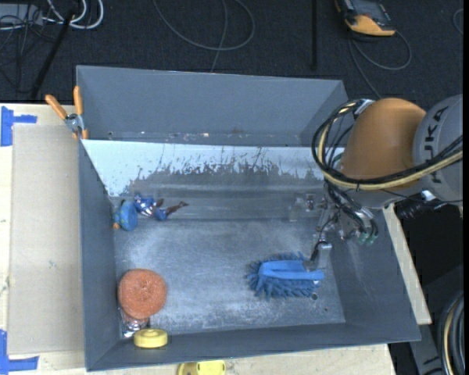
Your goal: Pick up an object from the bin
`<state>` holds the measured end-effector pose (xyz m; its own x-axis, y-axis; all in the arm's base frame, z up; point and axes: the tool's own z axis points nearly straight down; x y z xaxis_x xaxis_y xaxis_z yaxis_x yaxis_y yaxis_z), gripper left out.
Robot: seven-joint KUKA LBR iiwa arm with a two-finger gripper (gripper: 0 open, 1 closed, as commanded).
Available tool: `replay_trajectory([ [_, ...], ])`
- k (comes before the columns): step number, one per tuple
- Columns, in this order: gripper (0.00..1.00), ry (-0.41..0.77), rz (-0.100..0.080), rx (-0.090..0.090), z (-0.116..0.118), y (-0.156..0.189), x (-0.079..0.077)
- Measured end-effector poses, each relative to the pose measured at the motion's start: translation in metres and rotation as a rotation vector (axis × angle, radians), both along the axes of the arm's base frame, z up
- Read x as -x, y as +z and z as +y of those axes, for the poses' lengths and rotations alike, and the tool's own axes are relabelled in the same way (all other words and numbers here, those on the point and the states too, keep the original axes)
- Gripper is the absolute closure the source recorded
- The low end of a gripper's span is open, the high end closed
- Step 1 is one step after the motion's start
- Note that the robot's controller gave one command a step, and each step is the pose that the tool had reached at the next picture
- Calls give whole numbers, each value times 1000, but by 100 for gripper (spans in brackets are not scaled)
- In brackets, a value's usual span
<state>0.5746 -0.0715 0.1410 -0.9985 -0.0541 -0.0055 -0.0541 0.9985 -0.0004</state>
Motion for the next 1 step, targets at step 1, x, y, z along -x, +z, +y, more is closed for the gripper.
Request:
replay_trajectory([
  [1,0,167,5,1,34,-59,20],
])
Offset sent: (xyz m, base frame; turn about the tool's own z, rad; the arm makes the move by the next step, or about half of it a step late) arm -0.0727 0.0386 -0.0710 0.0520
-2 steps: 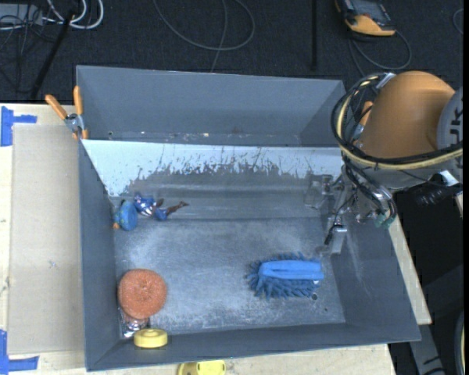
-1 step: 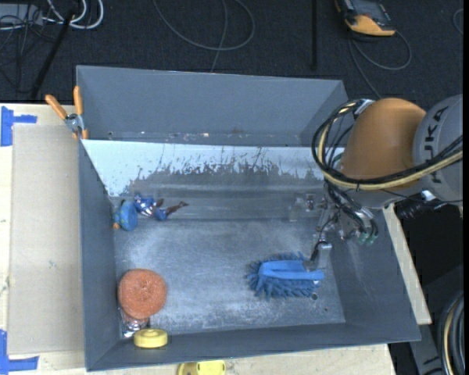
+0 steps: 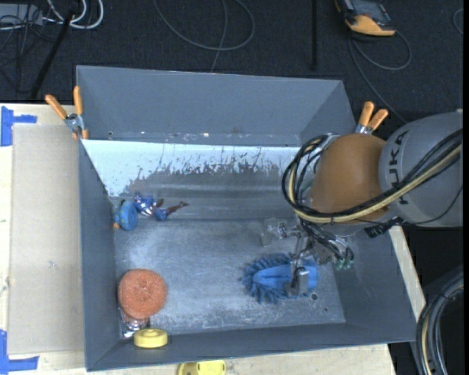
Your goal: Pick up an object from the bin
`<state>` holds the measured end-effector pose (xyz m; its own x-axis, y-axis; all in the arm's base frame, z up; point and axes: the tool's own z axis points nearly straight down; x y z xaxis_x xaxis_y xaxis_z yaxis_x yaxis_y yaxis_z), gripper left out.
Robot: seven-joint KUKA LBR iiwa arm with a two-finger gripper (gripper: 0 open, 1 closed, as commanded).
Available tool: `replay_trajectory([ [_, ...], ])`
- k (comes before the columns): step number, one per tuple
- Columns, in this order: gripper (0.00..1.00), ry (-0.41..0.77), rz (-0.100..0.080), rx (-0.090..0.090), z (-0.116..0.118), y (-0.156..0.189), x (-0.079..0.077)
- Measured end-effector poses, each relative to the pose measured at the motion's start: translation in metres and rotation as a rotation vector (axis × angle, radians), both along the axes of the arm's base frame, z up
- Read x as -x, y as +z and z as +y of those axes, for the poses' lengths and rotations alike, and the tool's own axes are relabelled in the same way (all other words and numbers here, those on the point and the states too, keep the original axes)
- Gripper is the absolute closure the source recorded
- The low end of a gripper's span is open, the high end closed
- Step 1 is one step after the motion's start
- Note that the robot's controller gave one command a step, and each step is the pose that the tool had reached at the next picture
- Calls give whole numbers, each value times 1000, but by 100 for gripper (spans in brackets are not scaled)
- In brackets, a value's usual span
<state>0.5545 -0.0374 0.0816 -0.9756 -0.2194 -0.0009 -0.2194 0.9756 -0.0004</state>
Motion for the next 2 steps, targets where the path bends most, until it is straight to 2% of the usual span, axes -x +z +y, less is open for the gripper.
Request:
replay_trajectory([
  [1,100,-216,4,0,5,-12,53],
  [2,100,-215,4,0,5,-12,53],
])
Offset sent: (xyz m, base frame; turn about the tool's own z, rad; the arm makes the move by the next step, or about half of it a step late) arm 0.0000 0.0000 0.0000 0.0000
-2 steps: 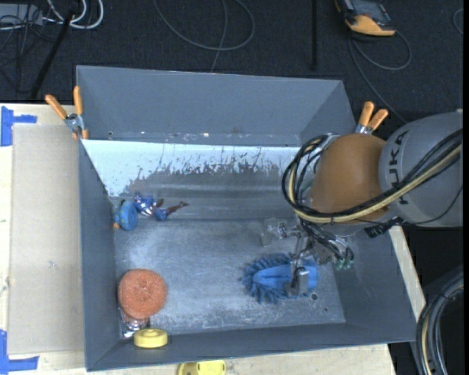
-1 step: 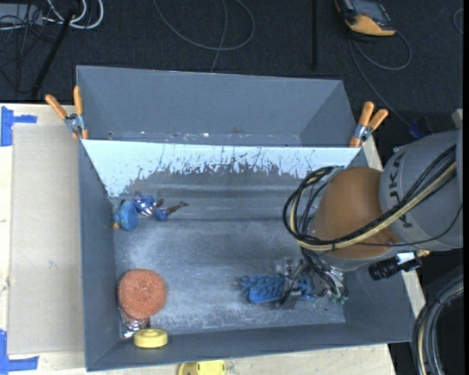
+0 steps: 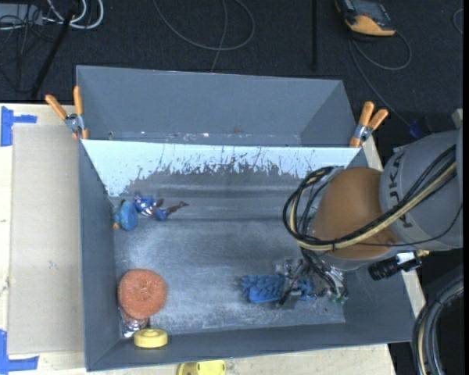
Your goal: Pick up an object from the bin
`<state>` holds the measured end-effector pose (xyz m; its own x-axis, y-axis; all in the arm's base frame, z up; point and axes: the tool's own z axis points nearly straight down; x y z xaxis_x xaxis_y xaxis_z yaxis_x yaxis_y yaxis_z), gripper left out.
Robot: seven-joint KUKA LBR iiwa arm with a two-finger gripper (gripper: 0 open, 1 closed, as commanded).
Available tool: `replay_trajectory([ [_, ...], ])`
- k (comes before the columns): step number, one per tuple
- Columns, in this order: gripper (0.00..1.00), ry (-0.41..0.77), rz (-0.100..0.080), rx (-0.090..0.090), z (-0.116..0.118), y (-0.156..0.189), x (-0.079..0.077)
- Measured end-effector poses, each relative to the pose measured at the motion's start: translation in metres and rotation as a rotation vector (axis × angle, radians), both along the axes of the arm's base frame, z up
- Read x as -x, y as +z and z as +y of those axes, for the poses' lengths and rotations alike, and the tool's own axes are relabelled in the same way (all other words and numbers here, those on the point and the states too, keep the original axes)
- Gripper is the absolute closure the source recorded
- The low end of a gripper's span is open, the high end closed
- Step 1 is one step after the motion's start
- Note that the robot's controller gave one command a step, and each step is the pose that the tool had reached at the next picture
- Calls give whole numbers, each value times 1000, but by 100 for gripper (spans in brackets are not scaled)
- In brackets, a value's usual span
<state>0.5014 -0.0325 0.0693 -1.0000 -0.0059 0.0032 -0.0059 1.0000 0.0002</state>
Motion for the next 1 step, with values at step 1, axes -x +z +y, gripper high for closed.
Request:
replay_trajectory([
  [1,100,-75,-5,0,-11,142,-36],
])
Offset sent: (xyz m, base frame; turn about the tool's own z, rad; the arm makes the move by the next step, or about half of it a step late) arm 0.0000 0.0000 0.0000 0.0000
